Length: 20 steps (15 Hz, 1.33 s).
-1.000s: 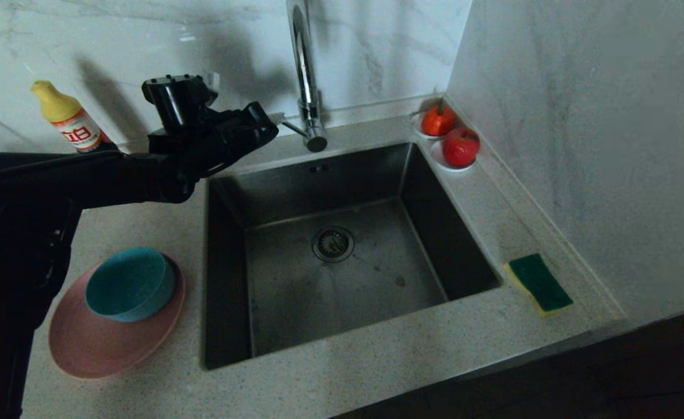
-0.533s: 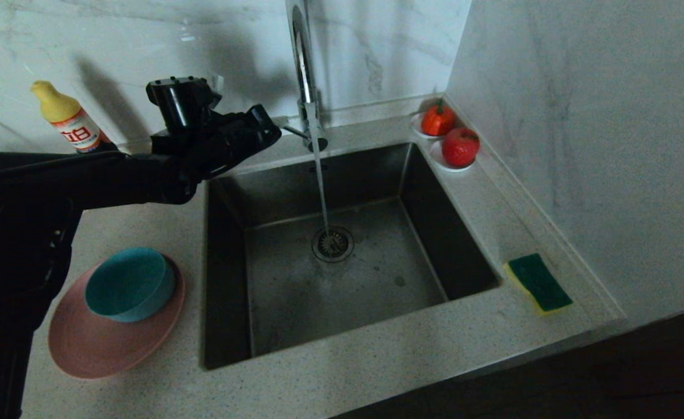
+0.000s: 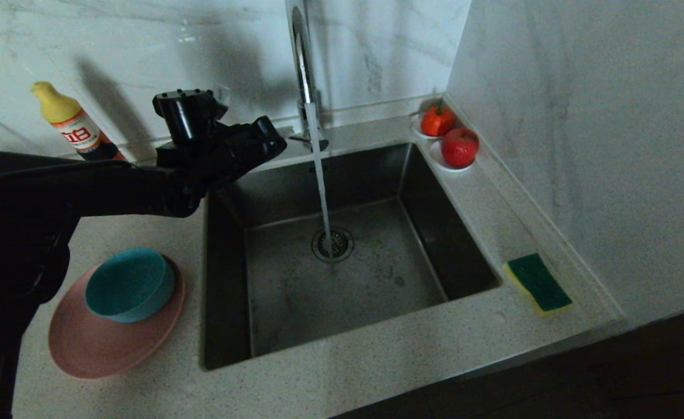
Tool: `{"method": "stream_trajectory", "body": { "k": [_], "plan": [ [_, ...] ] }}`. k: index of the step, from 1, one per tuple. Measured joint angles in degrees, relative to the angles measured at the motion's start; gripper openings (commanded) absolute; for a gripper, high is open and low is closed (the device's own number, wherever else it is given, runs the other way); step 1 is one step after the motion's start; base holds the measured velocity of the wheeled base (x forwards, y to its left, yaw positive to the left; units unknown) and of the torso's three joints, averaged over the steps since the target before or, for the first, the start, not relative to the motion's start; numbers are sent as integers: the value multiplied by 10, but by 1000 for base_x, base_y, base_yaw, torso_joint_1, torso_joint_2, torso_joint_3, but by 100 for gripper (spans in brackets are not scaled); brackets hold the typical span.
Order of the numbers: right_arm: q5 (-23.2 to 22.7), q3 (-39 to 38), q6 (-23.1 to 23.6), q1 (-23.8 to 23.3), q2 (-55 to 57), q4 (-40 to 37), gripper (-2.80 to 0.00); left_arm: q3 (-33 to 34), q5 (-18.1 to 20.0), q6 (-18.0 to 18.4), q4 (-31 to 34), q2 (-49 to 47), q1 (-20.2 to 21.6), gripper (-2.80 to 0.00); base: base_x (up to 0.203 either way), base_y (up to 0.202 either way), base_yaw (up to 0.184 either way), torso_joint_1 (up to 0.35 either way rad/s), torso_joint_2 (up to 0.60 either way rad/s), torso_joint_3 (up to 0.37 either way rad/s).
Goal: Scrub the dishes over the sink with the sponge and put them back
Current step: Turn on the faucet
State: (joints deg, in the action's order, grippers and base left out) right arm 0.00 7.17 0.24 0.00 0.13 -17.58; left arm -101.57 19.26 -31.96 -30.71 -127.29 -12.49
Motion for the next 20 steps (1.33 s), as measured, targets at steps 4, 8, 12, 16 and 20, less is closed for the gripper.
{"method": "stream_trajectory", "body": {
  "k": [4,8,12,16,20],
  "plan": [
    [0,0,0,0,0,0,-280,2,-3,-1,10,12,1,-280,0,0,0,0,0,0],
    [0,0,0,0,0,0,-280,-10,-4,-1,40,51,18,-280,0,0,0,0,0,0],
    [0,0,0,0,0,0,-280,47,-10,36,90,155,21,-280,0,0,0,0,0,0],
    [0,0,0,0,0,0,-280,177,-108,168,157,316,21,-280,0,0,0,0,0,0],
    [0,0,0,0,0,0,-280,310,-200,245,233,512,32,-280,0,0,0,0,0,0]
  ]
}}
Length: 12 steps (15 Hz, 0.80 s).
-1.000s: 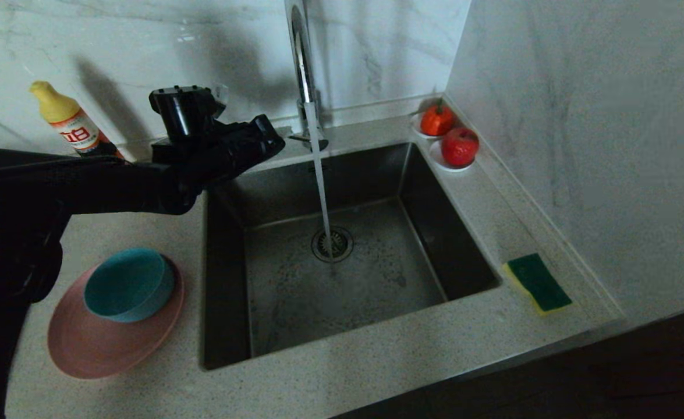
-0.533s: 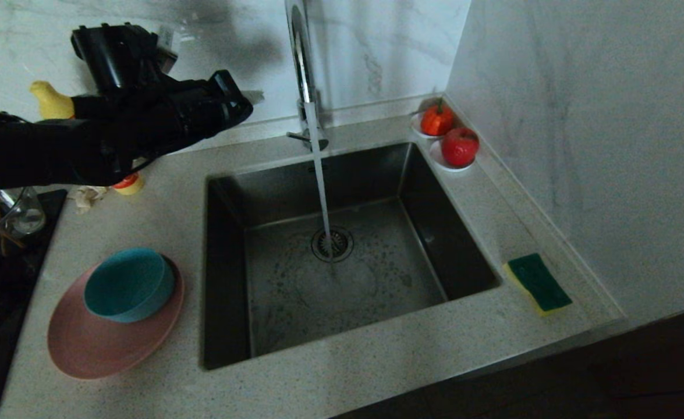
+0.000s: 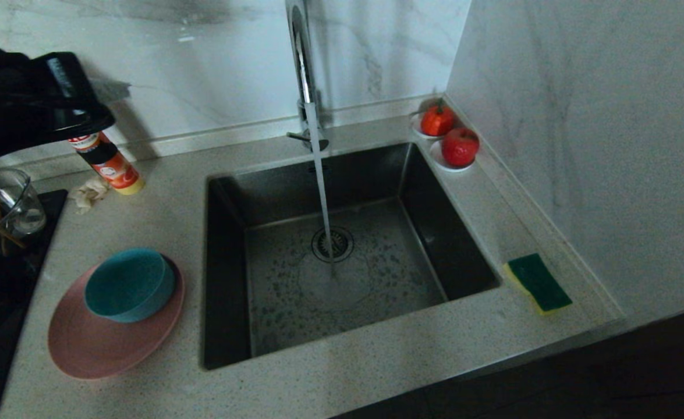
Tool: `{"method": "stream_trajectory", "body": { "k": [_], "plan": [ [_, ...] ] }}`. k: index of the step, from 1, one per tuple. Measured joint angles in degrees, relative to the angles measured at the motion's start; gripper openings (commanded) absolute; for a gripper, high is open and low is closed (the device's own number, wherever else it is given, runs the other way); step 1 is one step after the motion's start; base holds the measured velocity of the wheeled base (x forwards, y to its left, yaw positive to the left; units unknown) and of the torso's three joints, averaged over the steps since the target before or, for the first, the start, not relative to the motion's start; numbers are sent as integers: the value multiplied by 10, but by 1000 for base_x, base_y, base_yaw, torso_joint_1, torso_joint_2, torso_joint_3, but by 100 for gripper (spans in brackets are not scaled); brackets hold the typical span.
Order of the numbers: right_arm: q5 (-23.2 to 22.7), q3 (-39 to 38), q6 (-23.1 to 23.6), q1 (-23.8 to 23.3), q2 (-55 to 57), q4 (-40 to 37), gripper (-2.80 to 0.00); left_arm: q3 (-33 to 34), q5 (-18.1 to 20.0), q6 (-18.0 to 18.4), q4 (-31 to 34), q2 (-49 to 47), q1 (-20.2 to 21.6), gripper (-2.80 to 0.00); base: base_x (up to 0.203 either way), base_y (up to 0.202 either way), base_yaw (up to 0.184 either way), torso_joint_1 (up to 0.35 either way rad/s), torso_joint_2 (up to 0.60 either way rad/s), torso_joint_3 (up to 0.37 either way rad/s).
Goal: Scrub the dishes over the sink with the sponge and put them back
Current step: Turn on the faucet, then pick up a bowl and the sponge
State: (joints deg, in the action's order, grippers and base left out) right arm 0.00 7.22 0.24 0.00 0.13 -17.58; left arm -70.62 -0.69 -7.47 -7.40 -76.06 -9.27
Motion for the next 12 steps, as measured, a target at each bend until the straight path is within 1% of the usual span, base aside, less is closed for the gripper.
{"method": "stream_trajectory", "body": {
  "k": [4,6,7,9,12],
  "plan": [
    [0,0,0,0,0,0,-280,137,-86,60,82,201,9,-280,0,0,0,0,0,0],
    [0,0,0,0,0,0,-280,197,-117,81,110,288,21,-280,0,0,0,0,0,0],
    [0,-1,0,0,0,0,-280,226,-127,87,122,329,34,-280,0,0,0,0,0,0],
    [0,0,0,0,0,0,-280,285,-136,92,135,397,62,-280,0,0,0,0,0,0],
    [0,0,0,0,0,0,-280,373,-134,93,138,487,92,-280,0,0,0,0,0,0]
  ]
}}
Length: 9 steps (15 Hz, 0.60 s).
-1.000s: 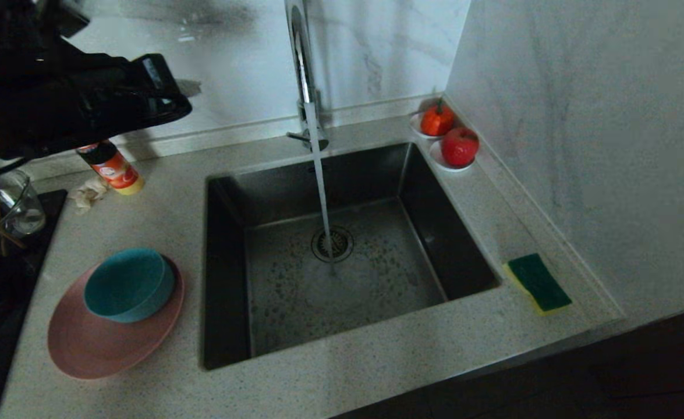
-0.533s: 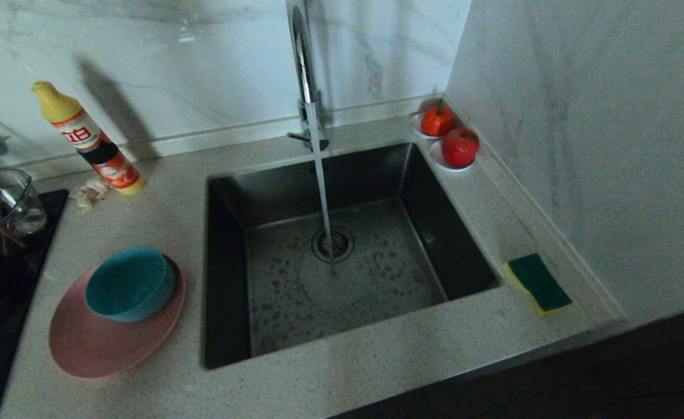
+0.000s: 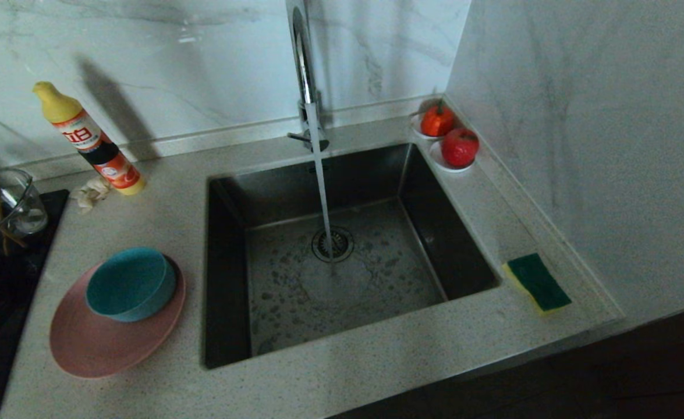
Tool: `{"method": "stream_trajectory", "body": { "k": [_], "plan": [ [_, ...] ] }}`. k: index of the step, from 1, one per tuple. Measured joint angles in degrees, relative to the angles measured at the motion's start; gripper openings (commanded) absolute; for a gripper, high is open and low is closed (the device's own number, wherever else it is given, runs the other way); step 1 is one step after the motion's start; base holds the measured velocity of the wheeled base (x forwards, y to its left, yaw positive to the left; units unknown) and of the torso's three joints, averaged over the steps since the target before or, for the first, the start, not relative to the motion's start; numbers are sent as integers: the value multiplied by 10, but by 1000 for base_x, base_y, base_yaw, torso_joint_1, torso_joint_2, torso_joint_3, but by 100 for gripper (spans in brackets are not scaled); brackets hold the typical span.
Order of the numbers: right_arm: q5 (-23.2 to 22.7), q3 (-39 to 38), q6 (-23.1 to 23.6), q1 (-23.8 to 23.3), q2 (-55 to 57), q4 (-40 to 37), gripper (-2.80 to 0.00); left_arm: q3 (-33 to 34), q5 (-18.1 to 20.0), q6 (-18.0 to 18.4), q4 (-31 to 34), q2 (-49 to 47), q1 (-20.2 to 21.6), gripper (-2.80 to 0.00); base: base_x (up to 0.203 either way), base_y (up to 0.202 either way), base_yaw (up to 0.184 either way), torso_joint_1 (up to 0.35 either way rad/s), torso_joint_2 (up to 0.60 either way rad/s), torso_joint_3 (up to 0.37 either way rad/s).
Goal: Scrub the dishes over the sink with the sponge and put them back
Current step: Pick up a bowl and the sponge
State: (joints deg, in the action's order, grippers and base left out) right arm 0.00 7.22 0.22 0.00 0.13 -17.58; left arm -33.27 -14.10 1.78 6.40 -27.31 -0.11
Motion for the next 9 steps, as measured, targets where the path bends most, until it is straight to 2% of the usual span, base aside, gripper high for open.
{"method": "stream_trajectory", "body": {
  "k": [5,8,9],
  "plan": [
    [0,-1,0,0,0,0,-280,141,-1,-6,-2,112,9,-280,0,0,0,0,0,0],
    [0,0,0,0,0,0,-280,226,-10,-35,-15,159,8,-280,0,0,0,0,0,0],
    [0,0,0,0,0,0,-280,245,-7,-34,-16,179,7,-280,0,0,0,0,0,0]
  ]
}}
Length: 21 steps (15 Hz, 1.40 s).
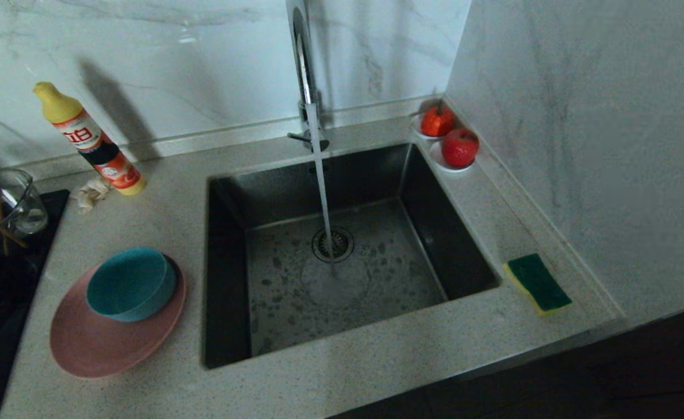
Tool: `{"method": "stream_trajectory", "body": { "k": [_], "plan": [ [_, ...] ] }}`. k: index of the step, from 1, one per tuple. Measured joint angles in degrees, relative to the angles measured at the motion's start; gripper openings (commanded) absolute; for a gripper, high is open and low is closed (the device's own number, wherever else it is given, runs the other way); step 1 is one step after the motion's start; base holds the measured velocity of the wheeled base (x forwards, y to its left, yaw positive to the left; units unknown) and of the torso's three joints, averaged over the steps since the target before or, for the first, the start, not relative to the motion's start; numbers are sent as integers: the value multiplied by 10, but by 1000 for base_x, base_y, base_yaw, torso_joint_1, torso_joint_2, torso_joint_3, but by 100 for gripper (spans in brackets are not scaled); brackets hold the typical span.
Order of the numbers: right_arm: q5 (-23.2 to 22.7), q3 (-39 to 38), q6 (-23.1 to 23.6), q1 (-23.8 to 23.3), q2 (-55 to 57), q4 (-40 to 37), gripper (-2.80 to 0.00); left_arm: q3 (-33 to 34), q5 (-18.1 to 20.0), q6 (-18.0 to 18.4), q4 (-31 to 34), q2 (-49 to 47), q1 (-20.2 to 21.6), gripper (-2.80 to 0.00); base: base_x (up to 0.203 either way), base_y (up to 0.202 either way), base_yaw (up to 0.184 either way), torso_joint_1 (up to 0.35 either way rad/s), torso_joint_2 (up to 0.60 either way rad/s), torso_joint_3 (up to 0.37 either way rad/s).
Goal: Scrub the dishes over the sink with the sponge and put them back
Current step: Pick up a bowl and the sponge
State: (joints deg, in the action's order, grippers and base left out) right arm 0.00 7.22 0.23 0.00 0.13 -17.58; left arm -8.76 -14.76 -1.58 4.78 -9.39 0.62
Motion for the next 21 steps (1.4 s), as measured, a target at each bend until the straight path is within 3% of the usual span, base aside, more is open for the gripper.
{"method": "stream_trajectory", "body": {
  "k": [3,5,6,11,13,14,21],
  "plan": [
    [0,-1,0,0,0,0,-280,35,36,21,-4,62,-2,-280,0,0,0,0,0,0],
    [0,-1,0,0,0,0,-280,42,46,-5,-1,82,-3,-280,0,0,0,0,0,0],
    [0,0,0,0,0,0,-280,43,53,2,4,87,-3,-280,0,0,0,0,0,0],
    [0,-1,0,0,0,0,-280,46,127,124,10,96,-3,-280,0,0,0,0,0,0],
    [0,0,0,0,0,0,-280,52,174,96,28,96,-3,-280,0,0,0,0,0,0],
    [0,0,0,0,0,0,-280,54,178,83,27,96,-3,-280,0,0,0,0,0,0],
    [0,-1,0,0,0,0,-280,57,151,27,26,96,-4,-280,0,0,0,0,0,0]
  ]
}}
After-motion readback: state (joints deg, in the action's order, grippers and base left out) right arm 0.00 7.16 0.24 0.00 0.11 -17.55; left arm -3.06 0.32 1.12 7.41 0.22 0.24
